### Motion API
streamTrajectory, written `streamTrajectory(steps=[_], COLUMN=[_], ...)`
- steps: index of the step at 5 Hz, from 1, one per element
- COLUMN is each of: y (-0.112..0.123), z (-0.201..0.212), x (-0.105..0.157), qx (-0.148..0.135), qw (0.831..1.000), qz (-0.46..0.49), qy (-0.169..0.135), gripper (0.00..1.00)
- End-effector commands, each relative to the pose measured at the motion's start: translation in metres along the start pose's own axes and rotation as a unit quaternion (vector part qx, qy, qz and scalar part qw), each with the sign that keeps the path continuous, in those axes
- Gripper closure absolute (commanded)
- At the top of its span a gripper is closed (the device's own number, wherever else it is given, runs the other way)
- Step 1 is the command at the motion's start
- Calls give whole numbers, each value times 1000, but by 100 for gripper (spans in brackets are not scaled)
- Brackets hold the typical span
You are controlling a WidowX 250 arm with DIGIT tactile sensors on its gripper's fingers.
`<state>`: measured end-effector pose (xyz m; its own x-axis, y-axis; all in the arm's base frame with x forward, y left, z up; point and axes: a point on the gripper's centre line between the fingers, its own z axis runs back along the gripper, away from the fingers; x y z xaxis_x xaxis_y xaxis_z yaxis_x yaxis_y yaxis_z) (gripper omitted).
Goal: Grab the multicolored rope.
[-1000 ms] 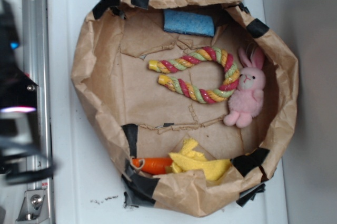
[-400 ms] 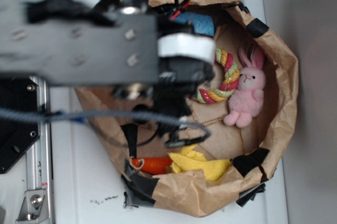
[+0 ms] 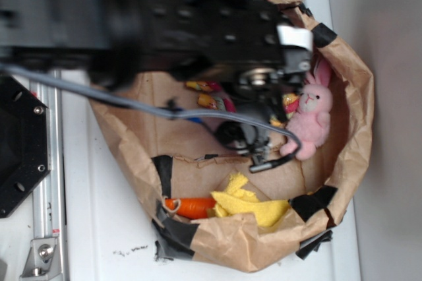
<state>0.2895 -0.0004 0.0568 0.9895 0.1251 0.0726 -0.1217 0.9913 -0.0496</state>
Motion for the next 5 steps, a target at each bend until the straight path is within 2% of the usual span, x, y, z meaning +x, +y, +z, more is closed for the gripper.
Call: streamTrajectory(steps=[1,2,3,4,5], y=[-47,-48,-40,-41,-38], z=[-21,-46,-59,-40,10], x=[28,28,23,16,3], qx=[-51,-55,-48,-51,-58], qw=[998,997,997,997,996], qz=[-48,-57,-55,-57,-60], qy=[3,21,28,14,-29], gripper=[0,18,100,100,100])
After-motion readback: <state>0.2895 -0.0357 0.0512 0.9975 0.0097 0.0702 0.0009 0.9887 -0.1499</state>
